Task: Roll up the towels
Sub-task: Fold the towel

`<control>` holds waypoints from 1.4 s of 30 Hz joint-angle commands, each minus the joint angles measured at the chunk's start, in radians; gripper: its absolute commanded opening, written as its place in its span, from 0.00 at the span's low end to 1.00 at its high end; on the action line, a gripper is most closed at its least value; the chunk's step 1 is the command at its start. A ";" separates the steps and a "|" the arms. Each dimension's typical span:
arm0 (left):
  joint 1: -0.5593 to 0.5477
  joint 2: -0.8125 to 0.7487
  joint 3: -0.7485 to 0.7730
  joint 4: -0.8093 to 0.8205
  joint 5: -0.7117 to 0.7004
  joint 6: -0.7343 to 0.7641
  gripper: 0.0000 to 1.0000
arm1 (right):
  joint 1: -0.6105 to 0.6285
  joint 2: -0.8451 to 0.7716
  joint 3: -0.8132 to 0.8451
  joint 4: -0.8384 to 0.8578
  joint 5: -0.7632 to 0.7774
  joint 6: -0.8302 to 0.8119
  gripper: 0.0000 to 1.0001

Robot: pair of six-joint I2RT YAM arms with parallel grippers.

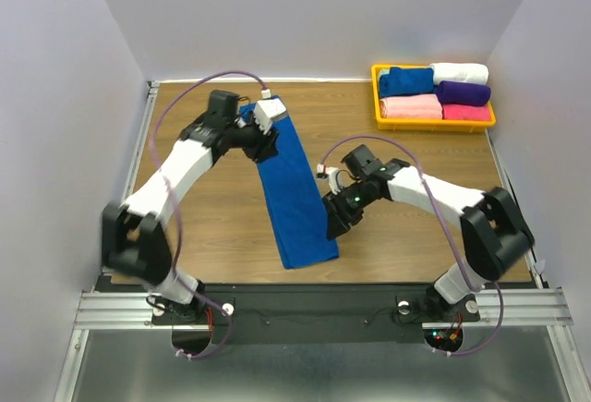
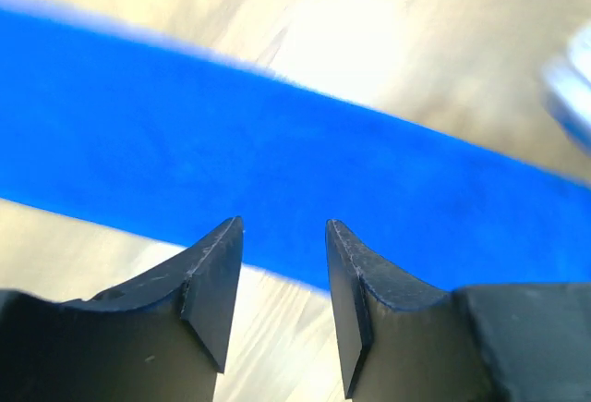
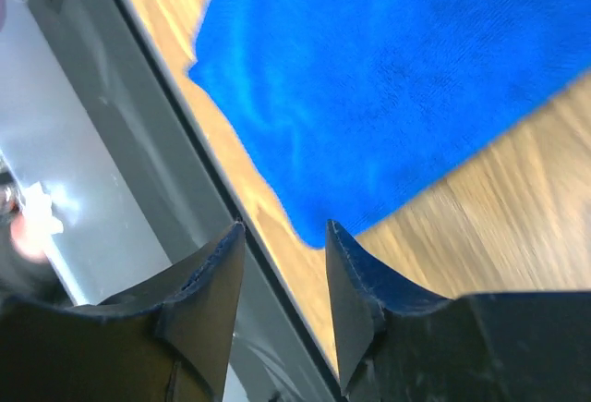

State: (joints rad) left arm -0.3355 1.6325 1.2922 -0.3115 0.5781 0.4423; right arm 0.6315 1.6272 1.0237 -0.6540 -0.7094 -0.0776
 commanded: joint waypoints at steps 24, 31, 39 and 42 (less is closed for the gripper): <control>-0.712 -0.554 -0.685 -0.103 -0.095 1.009 0.32 | -0.306 0.083 0.069 -0.200 -0.048 0.004 0.73; -0.720 -0.507 -0.722 -0.048 -0.138 1.058 0.32 | -0.306 0.095 0.069 -0.202 -0.070 0.001 0.73; -0.720 -0.465 -0.745 -0.005 -0.176 1.087 0.32 | -0.306 0.086 0.070 -0.205 -0.071 -0.002 0.73; -0.720 -0.451 -0.755 0.009 -0.196 1.093 0.32 | -0.306 0.092 0.072 -0.208 -0.079 -0.005 0.73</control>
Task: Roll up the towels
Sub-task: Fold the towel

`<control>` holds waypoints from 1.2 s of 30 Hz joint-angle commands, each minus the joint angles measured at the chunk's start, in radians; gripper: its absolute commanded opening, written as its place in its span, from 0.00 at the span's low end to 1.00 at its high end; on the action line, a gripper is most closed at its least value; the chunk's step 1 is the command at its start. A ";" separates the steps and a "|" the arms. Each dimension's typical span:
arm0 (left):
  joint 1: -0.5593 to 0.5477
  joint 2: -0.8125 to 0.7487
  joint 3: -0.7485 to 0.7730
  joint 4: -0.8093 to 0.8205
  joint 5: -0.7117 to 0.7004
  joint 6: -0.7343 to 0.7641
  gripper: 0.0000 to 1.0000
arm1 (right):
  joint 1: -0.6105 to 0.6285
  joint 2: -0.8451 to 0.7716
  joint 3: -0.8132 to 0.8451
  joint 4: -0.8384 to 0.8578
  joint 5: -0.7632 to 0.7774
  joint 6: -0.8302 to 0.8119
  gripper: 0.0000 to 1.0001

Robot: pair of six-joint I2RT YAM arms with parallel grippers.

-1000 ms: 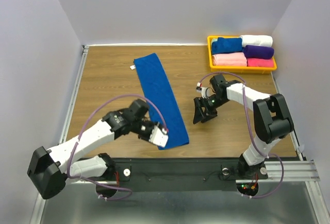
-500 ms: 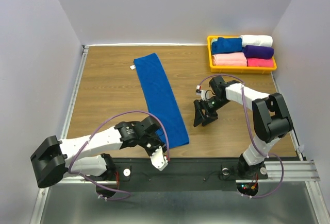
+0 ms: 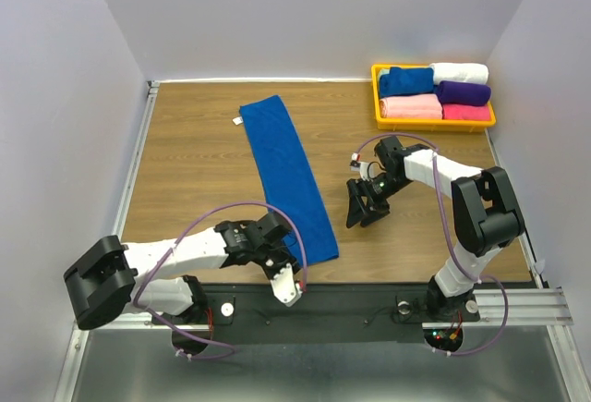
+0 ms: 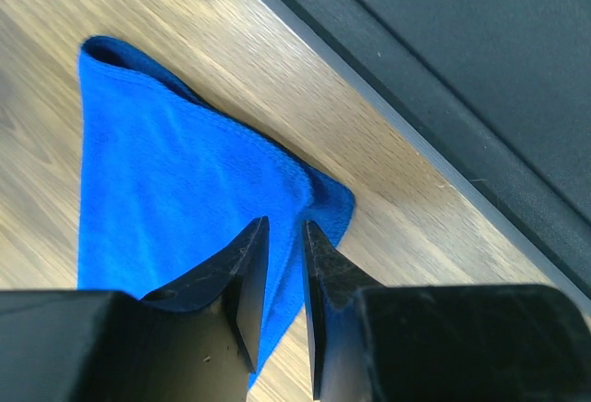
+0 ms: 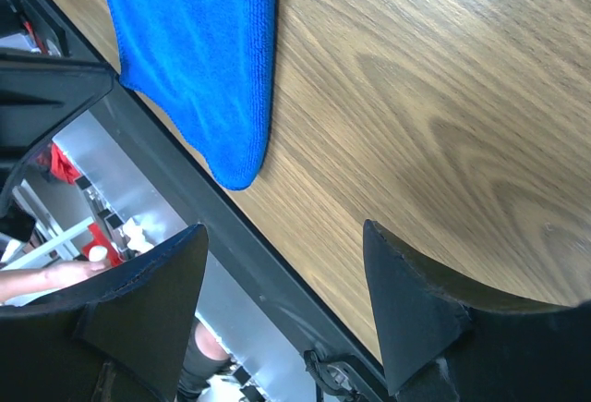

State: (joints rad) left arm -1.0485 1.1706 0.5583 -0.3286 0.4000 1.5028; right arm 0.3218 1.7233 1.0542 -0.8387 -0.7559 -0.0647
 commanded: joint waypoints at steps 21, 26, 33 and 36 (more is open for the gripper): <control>-0.007 0.057 -0.017 0.037 0.003 0.070 0.24 | 0.003 0.009 0.044 -0.031 -0.040 -0.026 0.73; -0.007 0.050 -0.024 0.022 0.008 0.073 0.24 | 0.002 0.018 0.046 -0.031 -0.043 -0.029 0.73; -0.007 0.057 -0.038 0.048 0.005 0.079 0.24 | 0.003 0.021 0.046 -0.033 -0.048 -0.034 0.73; -0.007 0.063 -0.038 0.062 0.007 0.077 0.24 | 0.003 0.022 0.046 -0.033 -0.048 -0.035 0.73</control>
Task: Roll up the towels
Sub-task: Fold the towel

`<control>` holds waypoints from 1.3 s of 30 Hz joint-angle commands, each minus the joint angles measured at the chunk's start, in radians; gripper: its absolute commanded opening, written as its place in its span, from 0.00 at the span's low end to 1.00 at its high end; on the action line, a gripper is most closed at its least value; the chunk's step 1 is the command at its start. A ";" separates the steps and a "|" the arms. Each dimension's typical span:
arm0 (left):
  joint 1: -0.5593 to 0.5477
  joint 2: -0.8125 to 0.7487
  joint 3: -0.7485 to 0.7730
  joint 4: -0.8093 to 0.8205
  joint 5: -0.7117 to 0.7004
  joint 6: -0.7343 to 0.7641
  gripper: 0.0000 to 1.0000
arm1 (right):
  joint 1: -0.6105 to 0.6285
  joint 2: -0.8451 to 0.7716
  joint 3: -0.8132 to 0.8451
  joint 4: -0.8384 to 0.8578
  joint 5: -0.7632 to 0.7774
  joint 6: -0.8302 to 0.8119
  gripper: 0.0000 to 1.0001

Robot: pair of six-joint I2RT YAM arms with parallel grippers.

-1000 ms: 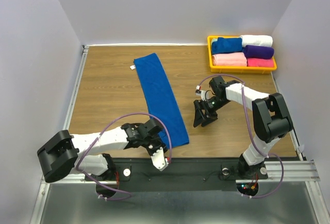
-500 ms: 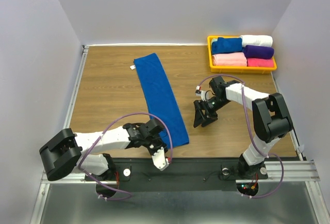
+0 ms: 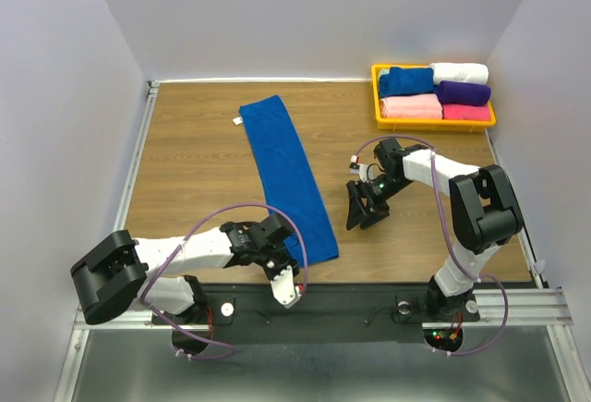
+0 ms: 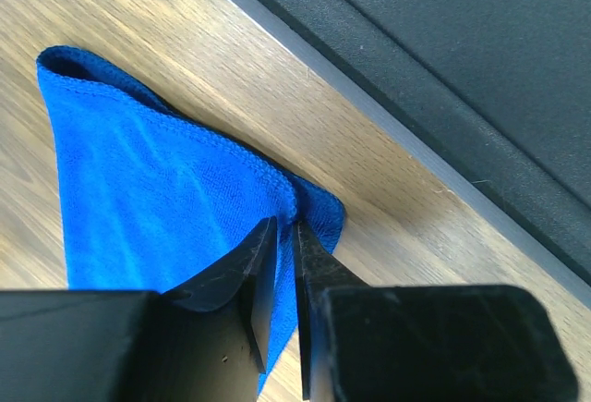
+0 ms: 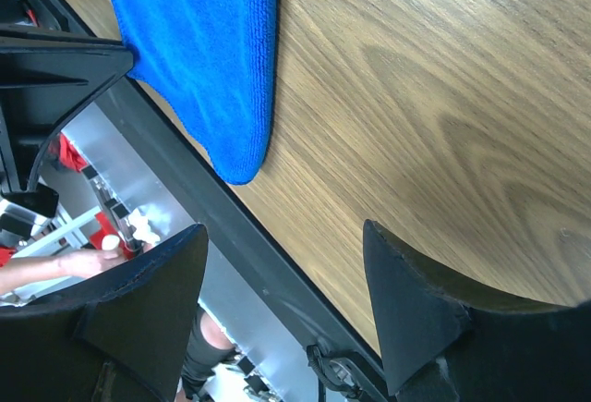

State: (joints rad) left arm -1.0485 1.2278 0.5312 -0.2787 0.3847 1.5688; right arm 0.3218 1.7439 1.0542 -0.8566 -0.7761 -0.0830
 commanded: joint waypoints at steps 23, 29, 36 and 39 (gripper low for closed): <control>-0.007 -0.093 0.102 -0.200 0.023 -0.090 0.00 | 0.003 -0.006 0.049 -0.018 -0.034 -0.020 0.73; -0.007 -0.102 0.095 -0.244 0.031 -0.084 0.00 | 0.003 -0.007 0.049 -0.019 -0.035 -0.021 0.73; -0.007 -0.120 0.099 -0.237 0.026 -0.102 0.00 | 0.003 -0.004 0.050 -0.022 -0.045 -0.026 0.73; -0.007 -0.142 0.131 -0.252 0.023 -0.105 0.00 | 0.002 -0.003 0.050 -0.024 -0.046 -0.026 0.73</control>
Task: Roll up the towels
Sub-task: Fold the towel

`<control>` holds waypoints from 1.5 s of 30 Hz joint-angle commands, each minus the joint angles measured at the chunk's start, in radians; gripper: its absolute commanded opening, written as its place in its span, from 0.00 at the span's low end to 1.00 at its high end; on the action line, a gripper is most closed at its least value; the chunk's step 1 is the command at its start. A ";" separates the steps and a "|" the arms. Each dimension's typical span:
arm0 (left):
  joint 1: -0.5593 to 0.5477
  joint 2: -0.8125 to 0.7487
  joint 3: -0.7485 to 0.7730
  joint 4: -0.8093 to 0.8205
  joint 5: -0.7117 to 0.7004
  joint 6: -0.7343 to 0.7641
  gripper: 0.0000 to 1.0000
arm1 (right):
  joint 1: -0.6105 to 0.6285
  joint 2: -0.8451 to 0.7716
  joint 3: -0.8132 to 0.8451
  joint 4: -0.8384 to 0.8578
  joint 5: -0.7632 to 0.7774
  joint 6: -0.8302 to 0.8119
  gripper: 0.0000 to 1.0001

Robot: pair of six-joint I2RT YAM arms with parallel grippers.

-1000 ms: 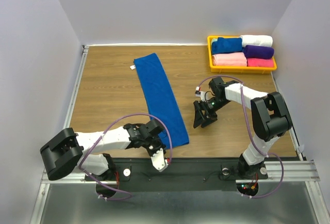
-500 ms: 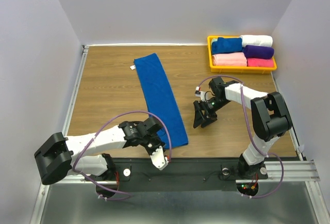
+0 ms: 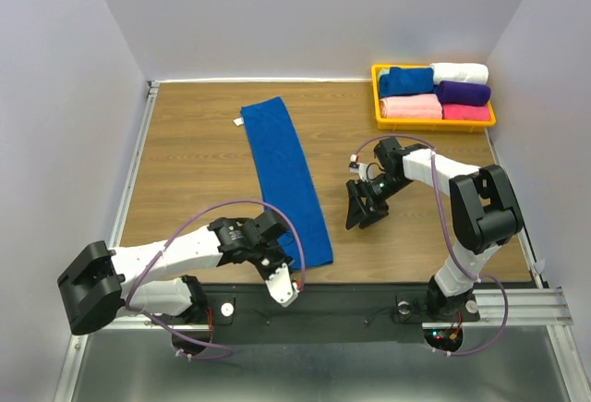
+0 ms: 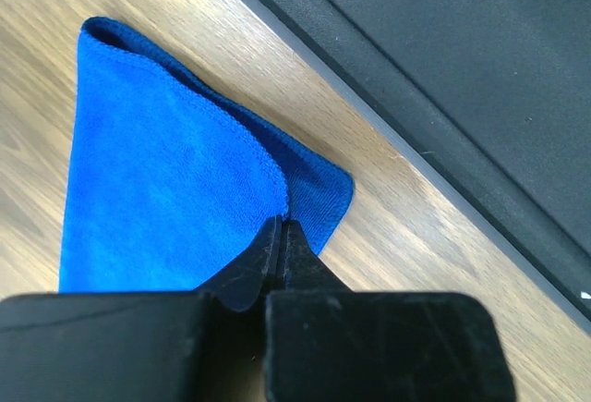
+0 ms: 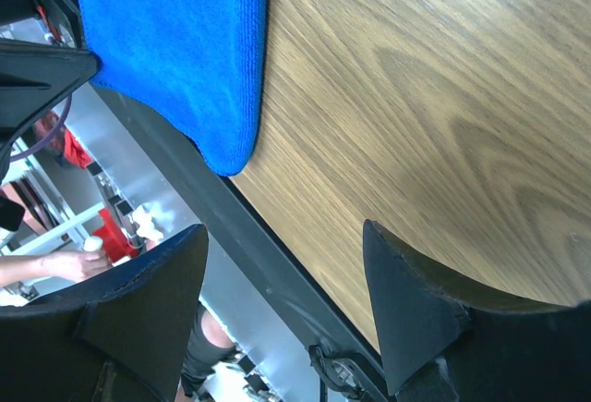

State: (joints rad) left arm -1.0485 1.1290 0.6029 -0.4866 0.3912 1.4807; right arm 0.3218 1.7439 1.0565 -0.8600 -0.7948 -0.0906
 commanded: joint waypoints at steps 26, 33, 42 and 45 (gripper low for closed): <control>-0.005 -0.098 0.061 -0.141 0.014 -0.017 0.00 | 0.003 0.012 0.050 -0.024 -0.034 -0.024 0.72; -0.004 -0.035 -0.001 -0.096 0.015 -0.010 0.00 | 0.003 0.019 0.050 -0.025 -0.037 -0.029 0.72; 0.005 0.040 -0.046 -0.009 0.003 -0.023 0.01 | 0.003 0.028 0.053 -0.031 -0.053 -0.043 0.72; 0.007 0.057 -0.057 0.022 -0.015 -0.054 0.16 | 0.003 0.031 0.056 -0.040 -0.060 -0.050 0.71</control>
State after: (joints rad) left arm -1.0454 1.1706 0.5697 -0.5072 0.3828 1.4601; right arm 0.3218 1.7702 1.0718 -0.8745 -0.8192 -0.1154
